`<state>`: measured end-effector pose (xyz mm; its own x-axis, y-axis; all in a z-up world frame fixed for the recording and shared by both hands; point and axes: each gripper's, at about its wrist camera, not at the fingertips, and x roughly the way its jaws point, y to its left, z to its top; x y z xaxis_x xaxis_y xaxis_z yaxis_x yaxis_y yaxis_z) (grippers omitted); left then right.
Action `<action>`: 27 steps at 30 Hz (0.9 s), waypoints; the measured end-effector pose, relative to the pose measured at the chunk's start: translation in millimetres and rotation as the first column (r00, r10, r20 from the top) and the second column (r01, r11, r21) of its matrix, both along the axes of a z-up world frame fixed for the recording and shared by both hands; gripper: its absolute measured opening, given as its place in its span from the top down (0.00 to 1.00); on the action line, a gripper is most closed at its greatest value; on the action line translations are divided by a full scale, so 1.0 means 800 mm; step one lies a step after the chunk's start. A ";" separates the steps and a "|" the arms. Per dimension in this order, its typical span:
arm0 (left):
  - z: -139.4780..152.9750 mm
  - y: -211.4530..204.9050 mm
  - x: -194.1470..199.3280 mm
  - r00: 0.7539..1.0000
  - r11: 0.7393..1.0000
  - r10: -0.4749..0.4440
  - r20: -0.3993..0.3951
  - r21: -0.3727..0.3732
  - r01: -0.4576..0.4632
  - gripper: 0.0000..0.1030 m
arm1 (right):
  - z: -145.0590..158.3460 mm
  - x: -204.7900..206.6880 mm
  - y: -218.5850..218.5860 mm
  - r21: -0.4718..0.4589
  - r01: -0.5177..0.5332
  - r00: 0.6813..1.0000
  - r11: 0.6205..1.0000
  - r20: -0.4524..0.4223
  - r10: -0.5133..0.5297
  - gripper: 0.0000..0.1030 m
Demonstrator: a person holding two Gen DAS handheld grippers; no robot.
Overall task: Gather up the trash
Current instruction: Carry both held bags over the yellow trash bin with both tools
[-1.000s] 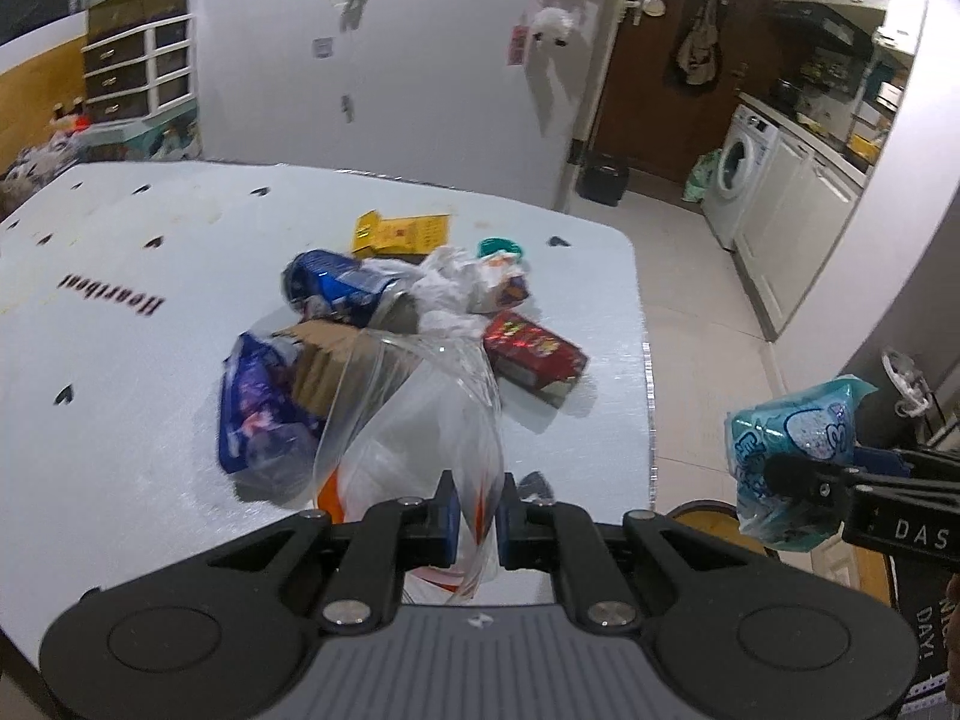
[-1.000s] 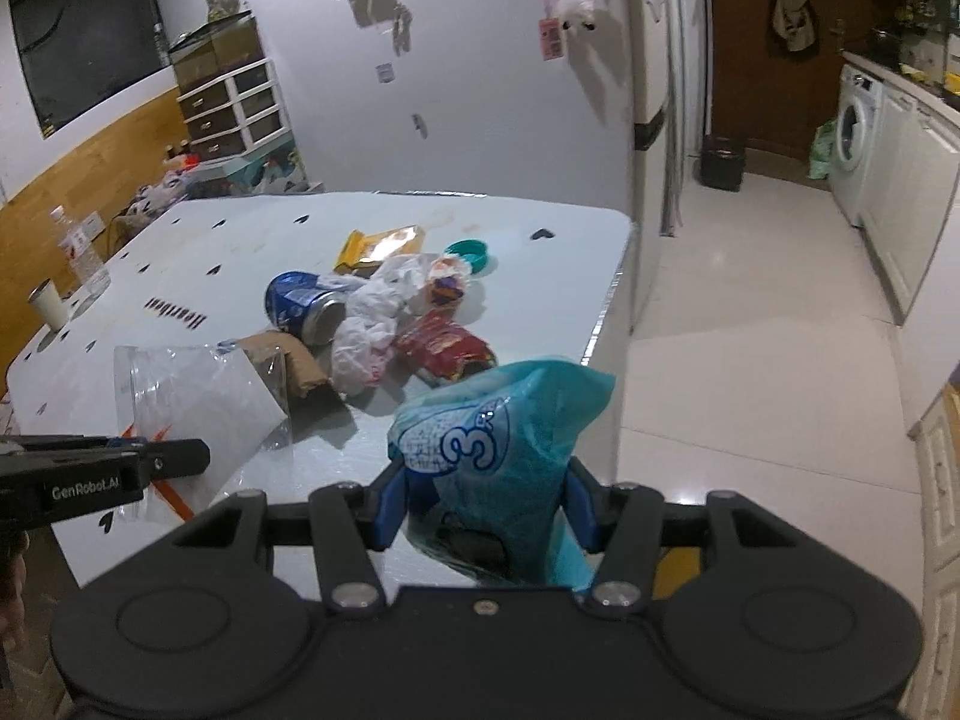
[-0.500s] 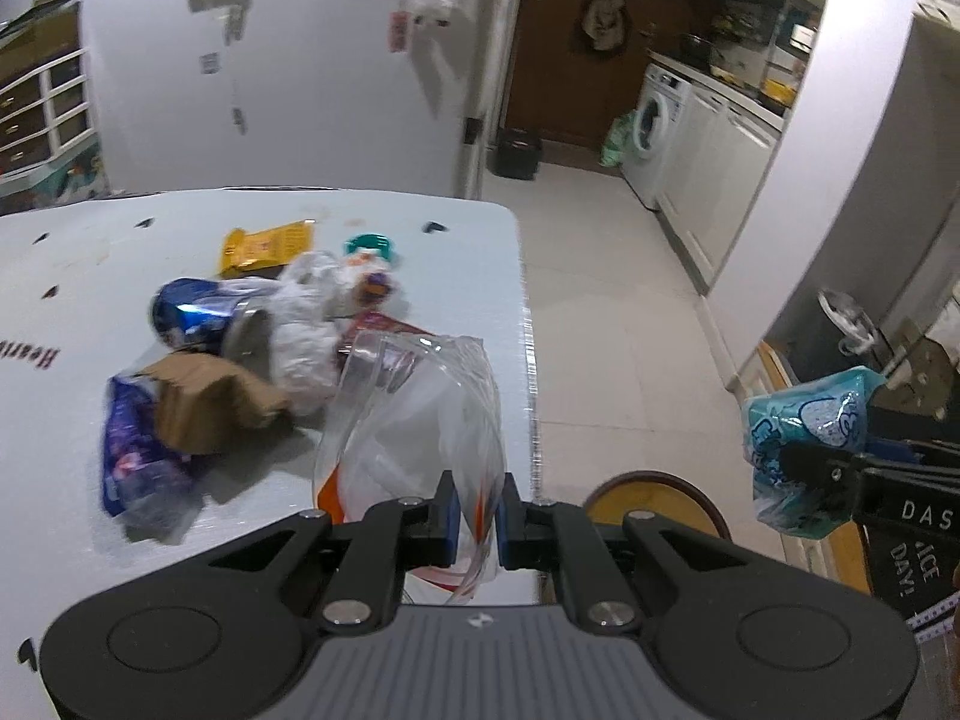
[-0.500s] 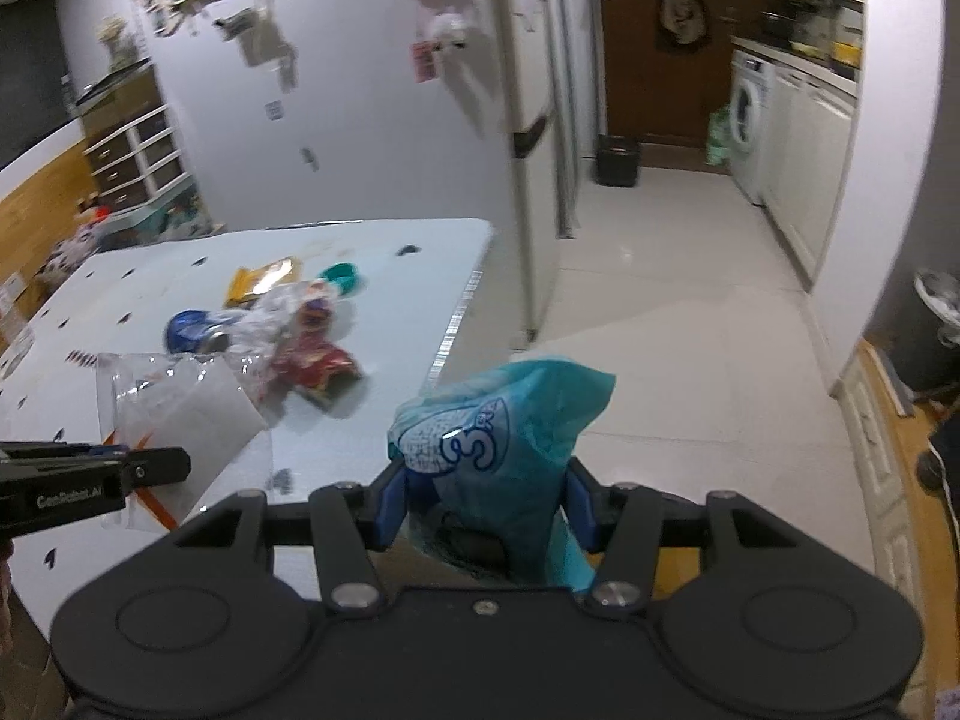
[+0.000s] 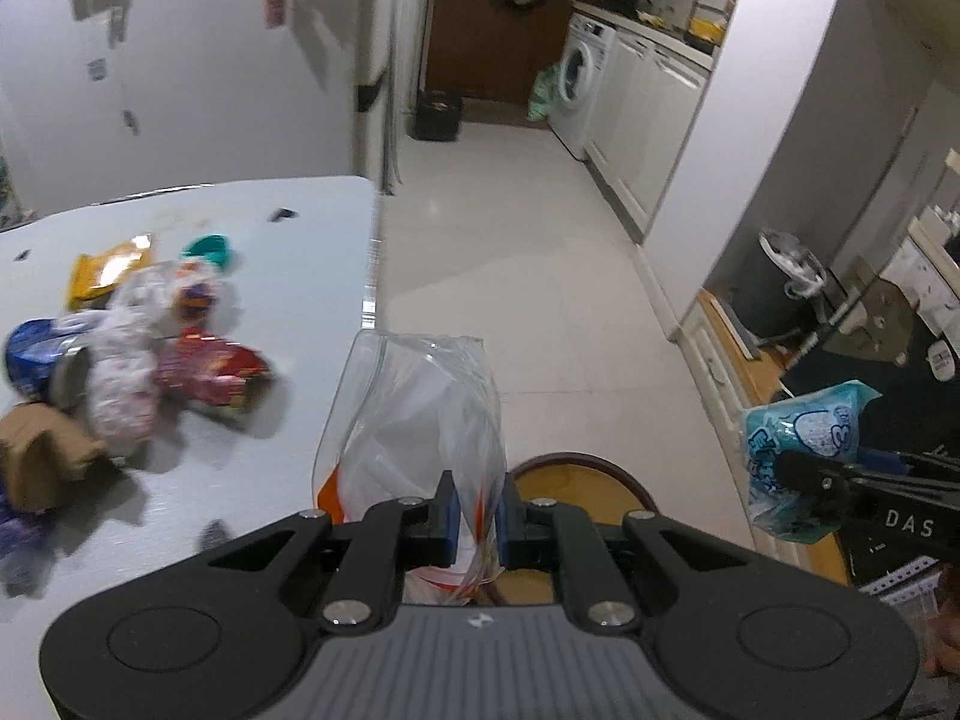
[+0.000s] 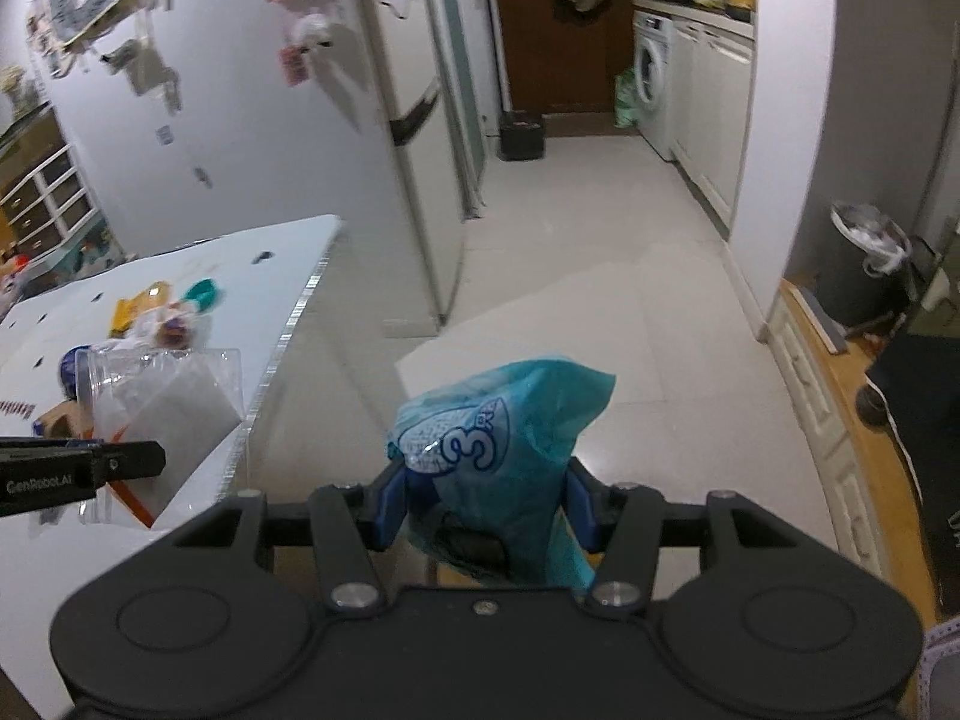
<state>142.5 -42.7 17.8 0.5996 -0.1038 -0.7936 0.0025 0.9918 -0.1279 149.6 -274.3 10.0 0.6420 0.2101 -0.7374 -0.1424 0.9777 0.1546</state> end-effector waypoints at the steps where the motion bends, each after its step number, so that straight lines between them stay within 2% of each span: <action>1: -0.004 -0.009 0.007 1.000 1.000 -0.011 -0.009 -0.003 0.011 0.89 | -0.004 0.004 -0.008 0.001 0.008 1.000 1.000 -0.007 -0.008 0.47; 6: -0.028 -0.048 0.041 0.996 0.998 -0.059 -0.060 -0.024 0.057 0.89 | -0.027 0.024 -0.038 0.005 0.031 0.998 1.000 -0.053 -0.030 0.47; 14: -0.089 -0.096 0.090 0.977 0.993 -0.106 -0.183 -0.064 0.095 0.89 | -0.076 0.060 -0.072 0.007 0.047 0.991 0.999 -0.128 -0.046 0.47; 27: -0.204 -0.129 0.147 0.918 0.993 -0.114 -0.380 -0.080 0.090 0.89 | -0.175 0.116 -0.087 0.062 0.068 0.956 0.996 -0.289 -0.047 0.47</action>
